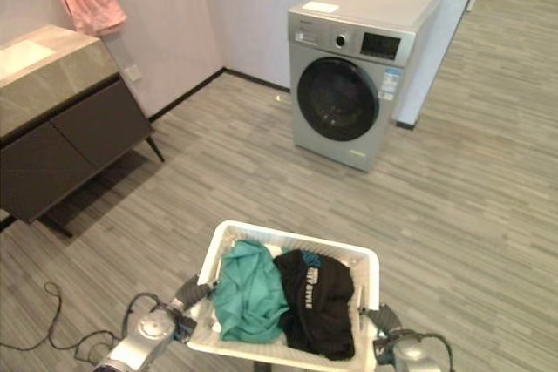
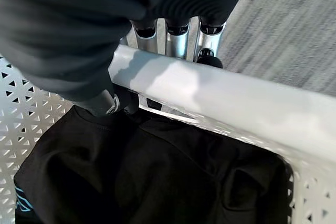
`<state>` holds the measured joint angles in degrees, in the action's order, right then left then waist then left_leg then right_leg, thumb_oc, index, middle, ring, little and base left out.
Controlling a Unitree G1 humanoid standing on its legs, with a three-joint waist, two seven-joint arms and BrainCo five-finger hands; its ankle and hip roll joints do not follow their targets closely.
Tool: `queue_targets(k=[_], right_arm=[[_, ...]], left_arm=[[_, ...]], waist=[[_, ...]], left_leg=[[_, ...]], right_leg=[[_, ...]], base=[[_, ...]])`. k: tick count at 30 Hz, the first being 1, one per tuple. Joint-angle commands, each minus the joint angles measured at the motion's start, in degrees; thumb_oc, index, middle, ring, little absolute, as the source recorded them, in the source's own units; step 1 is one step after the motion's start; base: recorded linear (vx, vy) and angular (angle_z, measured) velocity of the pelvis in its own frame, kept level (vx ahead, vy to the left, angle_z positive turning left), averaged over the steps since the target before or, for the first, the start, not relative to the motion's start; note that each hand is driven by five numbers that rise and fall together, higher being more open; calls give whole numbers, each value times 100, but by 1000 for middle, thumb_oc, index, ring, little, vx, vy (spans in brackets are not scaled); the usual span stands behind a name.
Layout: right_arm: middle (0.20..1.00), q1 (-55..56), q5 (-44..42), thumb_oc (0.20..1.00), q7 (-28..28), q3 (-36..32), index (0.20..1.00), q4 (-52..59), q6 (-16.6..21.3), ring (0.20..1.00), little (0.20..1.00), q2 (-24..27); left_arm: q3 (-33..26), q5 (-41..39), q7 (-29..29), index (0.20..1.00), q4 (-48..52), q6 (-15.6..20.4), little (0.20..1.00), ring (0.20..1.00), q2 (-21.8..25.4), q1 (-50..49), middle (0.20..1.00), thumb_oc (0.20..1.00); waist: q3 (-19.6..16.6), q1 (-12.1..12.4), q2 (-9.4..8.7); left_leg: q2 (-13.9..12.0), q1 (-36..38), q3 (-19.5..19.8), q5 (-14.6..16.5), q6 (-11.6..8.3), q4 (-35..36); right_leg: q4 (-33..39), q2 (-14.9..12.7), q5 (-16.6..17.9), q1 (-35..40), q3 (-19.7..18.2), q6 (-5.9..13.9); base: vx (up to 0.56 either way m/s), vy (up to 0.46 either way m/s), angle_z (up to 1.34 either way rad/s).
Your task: Grab the laundry basket,head to the washer,open it,put in the laundry and shut it.
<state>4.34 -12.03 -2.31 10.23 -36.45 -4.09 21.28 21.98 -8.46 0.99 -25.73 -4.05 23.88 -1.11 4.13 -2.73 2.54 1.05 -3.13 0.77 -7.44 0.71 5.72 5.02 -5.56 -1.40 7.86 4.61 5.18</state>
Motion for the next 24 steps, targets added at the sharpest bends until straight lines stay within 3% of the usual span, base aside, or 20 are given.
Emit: queue_targets(k=[1,6,8,13,15,16,19,20,23,24], right_arm=[[200,-369,-85,200,92,-617,200,650,317,200,200,473],[200,-476,-89,200,102,-885,200,1269,293,200,200,823],[200,-842,-103,200,98,-884,200,1433,220,200,200,1141],[200,-1276,-39,200,64,-880,200,1365,89,200,200,1550],[200,-1286,-51,200,63,-980,200,1278,37,200,200,1640],[200,-1191,-95,200,73,-1123,200,1253,3,200,200,1682],[200,-1159,-75,200,67,-1191,200,1270,-17,200,200,1727],[200,-1327,-74,200,54,-1107,200,1256,0,200,200,1795],[200,-1342,-60,200,39,-1091,200,1302,-34,200,200,1821],[200,-1405,-87,200,44,-1039,200,1313,-14,200,200,1843]], left_arm=[[-582,-205,-28,200,335,484,200,200,-8,634,200,200],[-761,-165,2,200,547,487,200,200,187,756,200,200],[-836,-269,14,200,752,496,200,200,366,980,200,200],[-787,-394,22,200,804,506,200,200,471,1346,200,200],[-629,-385,-1,200,655,466,200,200,461,1659,200,200],[-442,-311,-47,200,551,420,200,200,435,1932,200,200],[-372,-266,-74,200,495,394,200,200,426,2048,200,200],[-353,-221,-93,200,489,354,200,200,552,2205,200,200],[-382,-223,-116,200,499,352,200,200,560,2201,200,200],[-384,-257,-105,200,454,385,200,200,565,2317,200,200]], waist=[[138,193,100],[168,222,-48],[283,268,-236],[323,317,-294],[297,278,-275],[325,190,-252],[355,113,-246],[443,77,-188],[446,13,-166],[457,-77,-128]], left_leg=[[-572,484,-350,778,-347,-72],[-592,455,-383,875,-316,-240],[-593,137,-573,1291,-227,-1081],[-479,60,-805,1741,9,-1542],[-355,98,-739,1826,115,-1509],[-233,157,-560,1838,222,-1451],[-192,204,-508,1842,286,-1412],[-200,569,-642,1851,329,-1160],[-179,741,-669,1830,331,-990],[-149,984,-656,1832,303,-752]], right_leg=[[-2,-302,34,-528,12,203],[-2,-328,81,-547,-57,223],[-2,-424,211,-627,-316,272],[-163,-645,284,-764,-612,433],[-530,-786,238,-858,-593,490],[-1234,-787,214,-1043,-616,439],[-1707,-712,221,-1208,-632,416],[-2376,-635,375,-1726,-93,417],[-2358,-586,426,-1890,37,403],[-1915,-350,417,-2077,80,384]], base=[[0,0,0],[-4,20,1],[-50,116,-5],[4,223,-42],[39,280,-30],[41,268,-7],[87,179,30],[139,163,23],[157,92,-9],[340,82,-17]])
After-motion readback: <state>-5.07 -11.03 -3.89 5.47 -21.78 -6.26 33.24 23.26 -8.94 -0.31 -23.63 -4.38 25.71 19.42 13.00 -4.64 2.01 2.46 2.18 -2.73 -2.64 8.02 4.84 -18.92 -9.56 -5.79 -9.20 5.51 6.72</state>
